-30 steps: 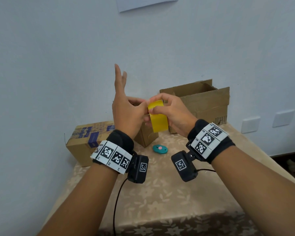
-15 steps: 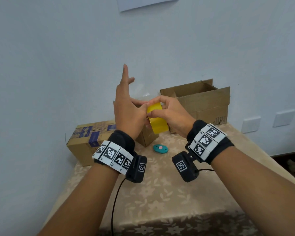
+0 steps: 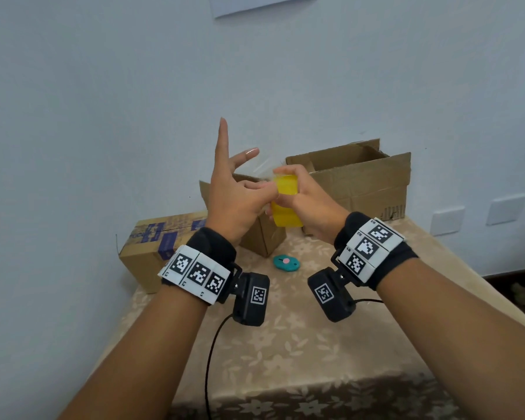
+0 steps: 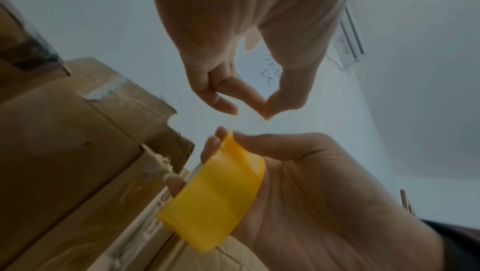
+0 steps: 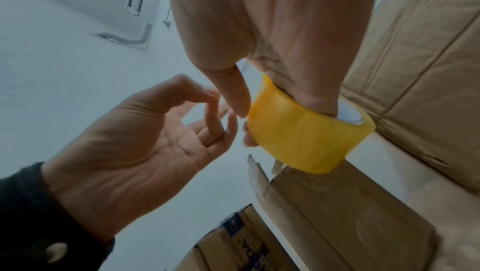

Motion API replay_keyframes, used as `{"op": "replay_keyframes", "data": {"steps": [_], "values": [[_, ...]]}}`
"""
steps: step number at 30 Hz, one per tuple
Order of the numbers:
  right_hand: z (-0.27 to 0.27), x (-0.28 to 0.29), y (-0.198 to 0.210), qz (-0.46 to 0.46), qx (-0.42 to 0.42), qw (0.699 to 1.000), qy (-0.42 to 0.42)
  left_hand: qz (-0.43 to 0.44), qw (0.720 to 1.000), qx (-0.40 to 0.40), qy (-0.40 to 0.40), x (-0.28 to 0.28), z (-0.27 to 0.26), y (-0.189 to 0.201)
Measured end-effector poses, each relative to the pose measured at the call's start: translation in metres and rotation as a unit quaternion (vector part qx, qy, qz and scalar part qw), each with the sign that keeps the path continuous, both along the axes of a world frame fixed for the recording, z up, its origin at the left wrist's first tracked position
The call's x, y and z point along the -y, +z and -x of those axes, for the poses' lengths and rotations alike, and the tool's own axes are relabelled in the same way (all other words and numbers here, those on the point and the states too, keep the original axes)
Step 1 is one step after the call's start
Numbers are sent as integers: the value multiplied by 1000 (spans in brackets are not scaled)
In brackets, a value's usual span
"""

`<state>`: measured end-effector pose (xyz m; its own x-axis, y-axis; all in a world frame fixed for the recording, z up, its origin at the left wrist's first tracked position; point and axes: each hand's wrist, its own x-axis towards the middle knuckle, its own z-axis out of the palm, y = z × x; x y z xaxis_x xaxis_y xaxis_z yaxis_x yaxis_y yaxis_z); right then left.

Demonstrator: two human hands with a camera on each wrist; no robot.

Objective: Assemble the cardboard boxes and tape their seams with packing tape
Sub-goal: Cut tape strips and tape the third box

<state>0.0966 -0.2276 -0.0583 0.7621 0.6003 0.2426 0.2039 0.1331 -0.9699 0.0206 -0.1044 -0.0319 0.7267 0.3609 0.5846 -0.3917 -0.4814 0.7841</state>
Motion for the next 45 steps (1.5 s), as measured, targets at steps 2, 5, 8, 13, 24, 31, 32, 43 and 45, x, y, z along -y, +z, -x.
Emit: {"op": "replay_keyframes", "data": {"steps": [2,5,8,13,24,31,32,43,45], "values": [[-2,-1,0,-1,-13,1000,-4,35,999,8,3,-5,-3,1],[0,-3,-2,-35,-43,998,4,64,998,12,10,-6,-3,1],[2,-3,1,-76,-80,994,0,64,998,2,-12,0,1,3],[4,1,5,-143,-147,979,8,62,998,1,-28,1,2,7],[2,-11,5,-163,-72,983,-34,127,991,8,50,-7,-3,4],[4,-10,5,-108,-80,990,-49,74,996,14,44,-2,2,12],[3,-8,4,-94,-88,991,-43,80,995,17,52,-3,3,13],[-9,2,-23,5,-169,984,-50,61,993,55,83,0,3,16],[-9,3,-28,23,-197,979,-41,62,994,50,80,3,1,14]]}}
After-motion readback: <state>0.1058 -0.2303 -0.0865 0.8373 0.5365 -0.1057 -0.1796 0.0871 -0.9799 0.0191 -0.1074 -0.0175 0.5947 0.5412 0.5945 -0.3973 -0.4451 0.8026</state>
